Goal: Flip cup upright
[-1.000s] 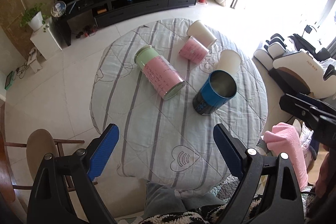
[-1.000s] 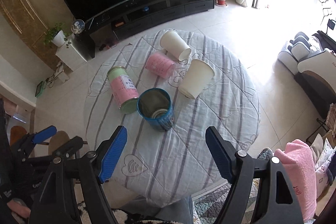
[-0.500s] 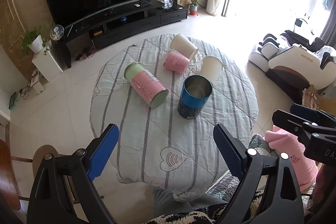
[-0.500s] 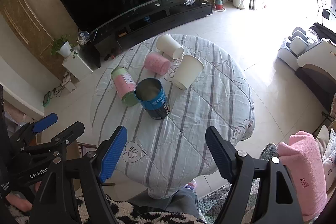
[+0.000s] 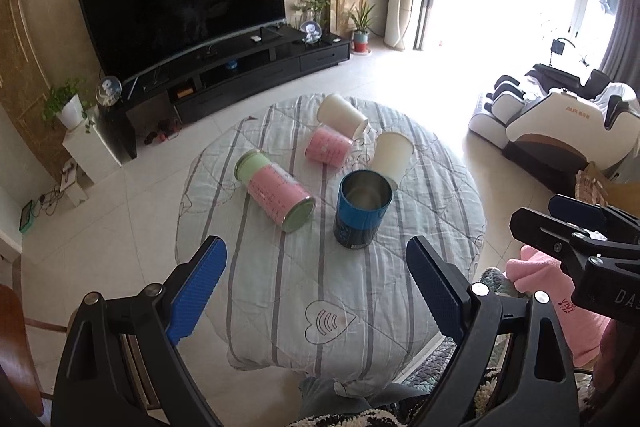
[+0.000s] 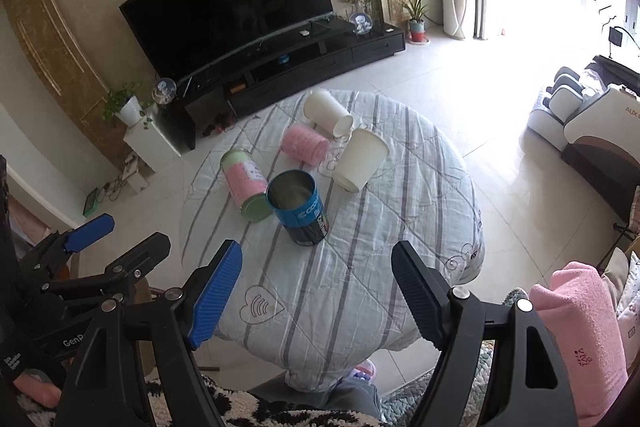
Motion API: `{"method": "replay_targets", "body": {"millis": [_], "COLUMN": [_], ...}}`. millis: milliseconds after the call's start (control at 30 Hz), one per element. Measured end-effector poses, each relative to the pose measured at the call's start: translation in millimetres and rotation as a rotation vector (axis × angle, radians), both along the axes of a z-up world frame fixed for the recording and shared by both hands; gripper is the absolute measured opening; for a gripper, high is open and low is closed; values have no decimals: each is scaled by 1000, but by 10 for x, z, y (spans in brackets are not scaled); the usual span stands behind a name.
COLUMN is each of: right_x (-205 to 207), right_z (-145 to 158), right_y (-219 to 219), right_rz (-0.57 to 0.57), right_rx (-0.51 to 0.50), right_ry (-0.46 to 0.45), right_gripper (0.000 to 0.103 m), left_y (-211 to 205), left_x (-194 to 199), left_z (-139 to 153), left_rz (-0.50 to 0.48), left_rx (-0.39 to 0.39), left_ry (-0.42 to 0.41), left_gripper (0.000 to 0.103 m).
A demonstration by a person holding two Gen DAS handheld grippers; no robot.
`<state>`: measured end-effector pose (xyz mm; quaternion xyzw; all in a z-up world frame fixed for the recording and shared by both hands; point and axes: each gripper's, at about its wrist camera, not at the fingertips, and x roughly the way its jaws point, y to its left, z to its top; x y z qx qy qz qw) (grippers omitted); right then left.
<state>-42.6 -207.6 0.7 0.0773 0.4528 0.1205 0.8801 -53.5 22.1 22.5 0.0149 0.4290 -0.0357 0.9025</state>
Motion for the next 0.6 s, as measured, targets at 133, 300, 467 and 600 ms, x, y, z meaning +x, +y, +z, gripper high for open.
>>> {"method": "replay_targets", "body": {"millis": [133, 300, 467, 600], "right_x": [-33, -18, -68, -115], "right_z": [88, 103, 206, 271], "right_y": [-27, -80, -114, -115], "right_rz": [-17, -40, -57, -63], "right_rx": [6, 18, 14, 9], "right_ry": [-38, -34, -80, -112], "right_gripper": [79, 79, 79, 79], "left_y": [-17, -48, -49, -32], "left_x": [-25, -36, -54, -101], "left_z": [117, 235, 319, 380], "left_rz": [-13, -31, -36, -32], "left_rx": [-1, -3, -7, 4], "left_ry": [-58, -112, -147, -183], "left_gripper": [93, 93, 93, 93]}}
